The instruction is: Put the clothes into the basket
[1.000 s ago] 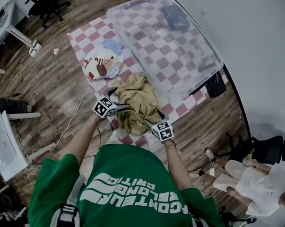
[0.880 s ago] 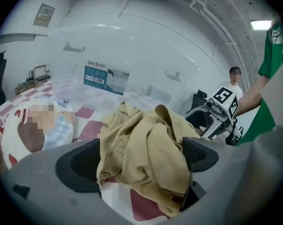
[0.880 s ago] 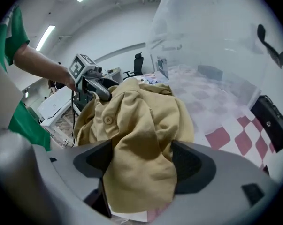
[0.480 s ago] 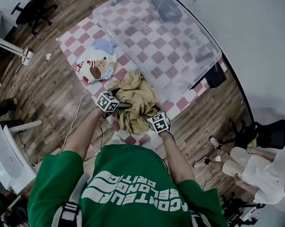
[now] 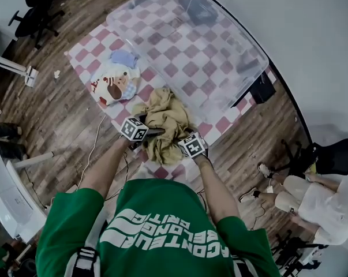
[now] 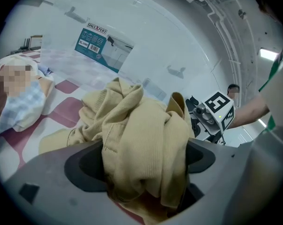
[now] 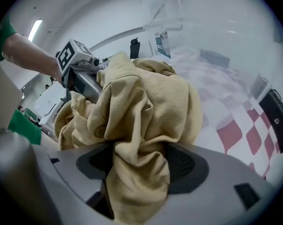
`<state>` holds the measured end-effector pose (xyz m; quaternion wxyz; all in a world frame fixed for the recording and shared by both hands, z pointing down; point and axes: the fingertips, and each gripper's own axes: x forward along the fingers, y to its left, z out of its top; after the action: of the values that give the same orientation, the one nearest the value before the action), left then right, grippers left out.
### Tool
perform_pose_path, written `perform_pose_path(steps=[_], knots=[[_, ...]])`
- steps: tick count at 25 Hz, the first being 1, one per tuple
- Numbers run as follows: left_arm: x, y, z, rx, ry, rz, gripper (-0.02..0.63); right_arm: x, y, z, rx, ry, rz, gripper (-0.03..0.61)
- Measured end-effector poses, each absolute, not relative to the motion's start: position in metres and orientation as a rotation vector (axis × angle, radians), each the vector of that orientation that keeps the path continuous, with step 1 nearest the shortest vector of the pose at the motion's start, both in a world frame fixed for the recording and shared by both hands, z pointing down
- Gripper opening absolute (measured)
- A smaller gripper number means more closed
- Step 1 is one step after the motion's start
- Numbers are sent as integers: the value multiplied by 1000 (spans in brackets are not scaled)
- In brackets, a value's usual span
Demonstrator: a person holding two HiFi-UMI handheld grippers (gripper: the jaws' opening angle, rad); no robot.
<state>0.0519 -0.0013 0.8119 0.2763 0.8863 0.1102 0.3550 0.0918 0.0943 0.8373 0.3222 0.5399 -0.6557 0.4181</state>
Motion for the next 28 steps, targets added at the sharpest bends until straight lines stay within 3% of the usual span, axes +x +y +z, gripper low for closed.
perform_pose_path(steps=[4,10,28], knots=[[55,8,804,2370,295,911,425,87,93,832,1428,-1722,1060,261],[55,15,790,2361,281,846,362,86,87,819,1452,-1741,1047,198],[20,19,723,2474,222,688,330,61,78,757,1529,-1880,880,169]])
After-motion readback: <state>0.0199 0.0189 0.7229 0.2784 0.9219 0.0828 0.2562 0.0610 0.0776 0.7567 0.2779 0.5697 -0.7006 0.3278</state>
